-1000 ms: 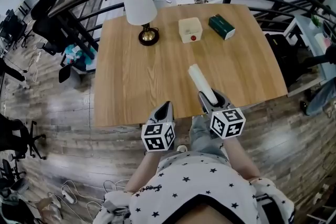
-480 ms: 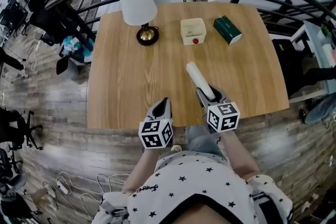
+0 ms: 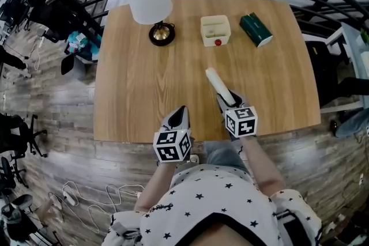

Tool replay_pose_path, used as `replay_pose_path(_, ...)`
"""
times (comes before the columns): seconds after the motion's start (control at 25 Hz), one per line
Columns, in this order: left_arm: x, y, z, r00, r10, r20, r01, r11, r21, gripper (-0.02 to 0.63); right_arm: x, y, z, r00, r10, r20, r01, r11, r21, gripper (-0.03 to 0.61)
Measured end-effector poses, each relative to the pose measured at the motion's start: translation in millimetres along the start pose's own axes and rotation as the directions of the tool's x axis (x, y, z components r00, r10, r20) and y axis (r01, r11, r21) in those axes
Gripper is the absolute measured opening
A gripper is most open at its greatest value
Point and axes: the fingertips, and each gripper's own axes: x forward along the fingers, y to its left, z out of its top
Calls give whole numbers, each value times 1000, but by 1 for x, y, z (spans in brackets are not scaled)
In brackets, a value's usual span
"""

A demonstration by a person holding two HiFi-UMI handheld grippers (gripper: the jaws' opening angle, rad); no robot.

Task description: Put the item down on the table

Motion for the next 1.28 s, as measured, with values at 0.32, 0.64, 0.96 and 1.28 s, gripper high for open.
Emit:
replay_pose_path(0.32,9,3,0,1000,12,-15,-12,1000,-16,12,27,-14,-15,997,-16,-69,12,998,-55,156)
replay_pose_path(0.64,11,8,-4,999,23,-28,-24,1000,-19,12,42,-20,-21,995,-36,-93,27,994,-104,158)
replay_pose_path(0.96,9,13,-6,999,27,-31,-27,999,-18,12,49,-20,-37,988,-64,-141,41,986,-162,160)
replay_pose_path(1.28,3,10,-11,999,18,-40,-19,1000,-11,12,47,-16,-41,985,-78,-152,52,984,-170,161)
